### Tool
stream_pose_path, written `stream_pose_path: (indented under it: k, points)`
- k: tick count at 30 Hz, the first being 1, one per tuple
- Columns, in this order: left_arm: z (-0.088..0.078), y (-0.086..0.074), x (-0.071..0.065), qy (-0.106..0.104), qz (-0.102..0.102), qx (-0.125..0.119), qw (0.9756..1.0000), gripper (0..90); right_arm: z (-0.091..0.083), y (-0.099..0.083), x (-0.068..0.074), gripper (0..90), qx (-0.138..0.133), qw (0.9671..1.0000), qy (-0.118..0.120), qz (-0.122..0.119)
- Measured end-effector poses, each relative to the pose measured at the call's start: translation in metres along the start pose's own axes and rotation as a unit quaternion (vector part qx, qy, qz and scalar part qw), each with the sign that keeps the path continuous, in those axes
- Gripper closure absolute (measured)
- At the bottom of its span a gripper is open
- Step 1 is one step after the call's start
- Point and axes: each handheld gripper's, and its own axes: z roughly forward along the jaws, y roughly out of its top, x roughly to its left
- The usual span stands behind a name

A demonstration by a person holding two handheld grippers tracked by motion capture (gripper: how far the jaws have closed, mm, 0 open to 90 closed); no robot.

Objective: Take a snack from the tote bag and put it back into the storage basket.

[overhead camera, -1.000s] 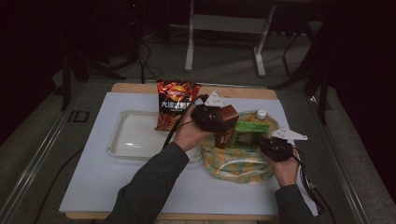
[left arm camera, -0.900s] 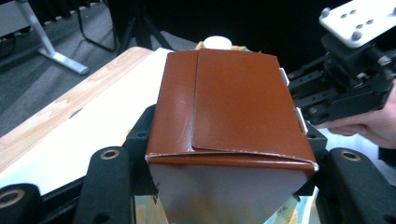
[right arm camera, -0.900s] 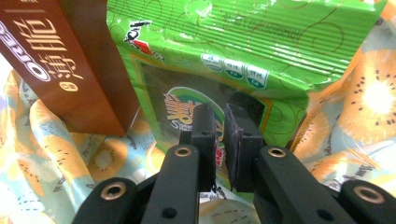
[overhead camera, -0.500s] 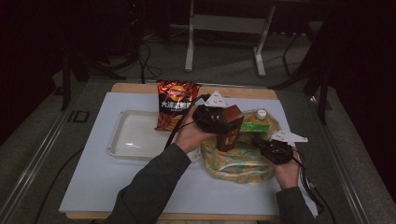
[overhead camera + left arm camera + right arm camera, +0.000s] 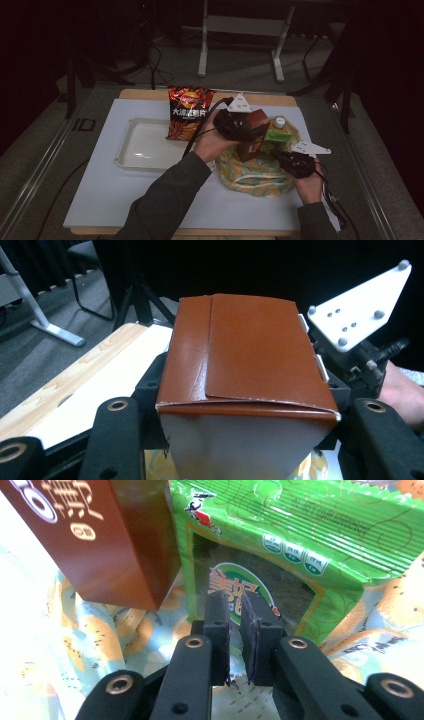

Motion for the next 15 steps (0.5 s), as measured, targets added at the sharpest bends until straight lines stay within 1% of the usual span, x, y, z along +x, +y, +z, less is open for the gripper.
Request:
stream_pose_path:
  k: [2, 6, 10, 15]
  points:
    - [-0.003, 0.002, 0.0, -0.005, -0.003, -0.004, 1.0, 42.4, 0.001, 0.0, 0.0, 82.0, 0.002, 1.0, 0.001, 0.0]
    - [-0.008, 0.004, 0.0, -0.01, -0.003, -0.008, 0.9999, 42.4, 0.002, -0.001, 0.0, 82.1, 0.004, 1.0, 0.001, 0.0]
    - [-0.012, 0.007, -0.001, -0.018, -0.01, -0.017, 0.9997, 42.4, 0.002, -0.001, 0.0, 82.0, 0.004, 1.0, 0.002, -0.001]
    - [-0.015, 0.009, -0.004, -0.02, -0.005, -0.013, 0.9997, 42.4, 0.003, -0.001, 0.001, 81.9, 0.005, 1.0, 0.004, -0.002]
